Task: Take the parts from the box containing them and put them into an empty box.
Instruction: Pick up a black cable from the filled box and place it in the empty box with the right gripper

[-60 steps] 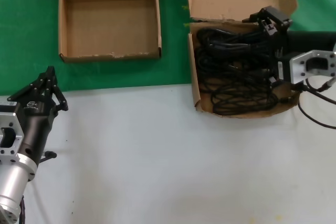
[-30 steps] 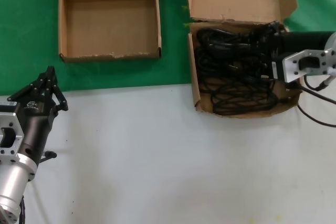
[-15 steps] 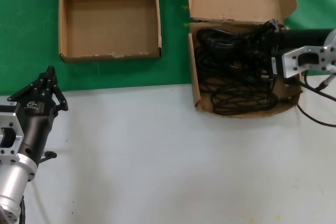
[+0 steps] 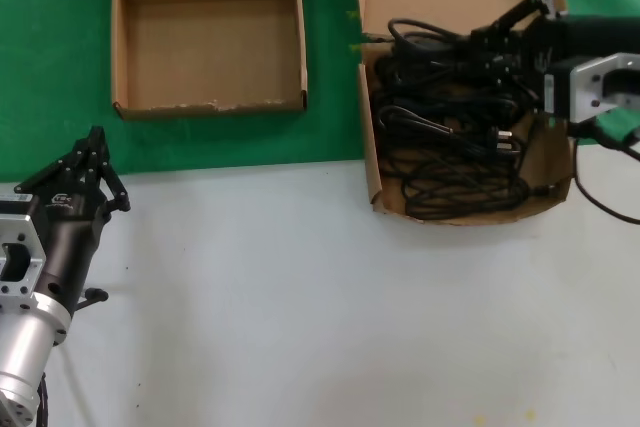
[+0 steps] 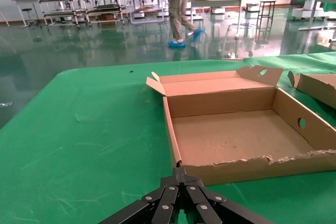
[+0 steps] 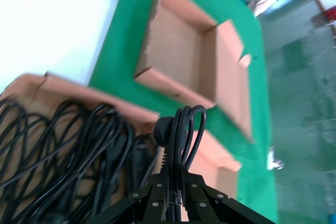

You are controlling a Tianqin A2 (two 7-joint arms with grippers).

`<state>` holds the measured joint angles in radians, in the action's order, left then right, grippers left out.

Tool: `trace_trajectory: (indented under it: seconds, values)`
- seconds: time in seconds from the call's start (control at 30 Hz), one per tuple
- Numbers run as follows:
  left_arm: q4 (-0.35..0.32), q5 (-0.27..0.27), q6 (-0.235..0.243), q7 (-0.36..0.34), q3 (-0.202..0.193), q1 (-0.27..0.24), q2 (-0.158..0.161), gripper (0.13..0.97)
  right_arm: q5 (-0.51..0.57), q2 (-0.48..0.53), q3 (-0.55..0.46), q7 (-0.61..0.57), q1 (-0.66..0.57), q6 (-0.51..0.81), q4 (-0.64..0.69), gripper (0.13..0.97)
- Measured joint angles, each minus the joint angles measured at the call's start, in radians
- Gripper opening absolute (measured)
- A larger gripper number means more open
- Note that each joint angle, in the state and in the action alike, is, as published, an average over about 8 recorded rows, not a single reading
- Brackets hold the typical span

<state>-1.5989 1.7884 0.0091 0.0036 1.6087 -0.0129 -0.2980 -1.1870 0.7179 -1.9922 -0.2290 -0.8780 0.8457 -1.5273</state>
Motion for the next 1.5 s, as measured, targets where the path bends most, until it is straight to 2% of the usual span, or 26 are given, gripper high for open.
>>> trace_trajectory:
  seconds: [0.3,0.63,1.0,1.5]
  values:
    - [0.0,0.0,0.0,0.0,0.0,0.0,0.0,0.145,0.006,0.011,0.035,0.093,-0.002,0.02,-0.174,0.183]
    - [0.0,0.0,0.0,0.0,0.0,0.0,0.0,0.145,0.023,-0.099,0.0,0.118,-0.088,0.024,-0.218,0.183]
    - [0.0,0.0,0.0,0.0,0.0,0.0,0.0,0.145,0.049,-0.295,-0.089,0.109,-0.176,0.002,-0.125,0.183]
    - [0.0,0.0,0.0,0.0,0.0,0.0,0.0,0.145,0.013,-0.51,-0.161,0.014,-0.237,-0.092,0.117,0.182]
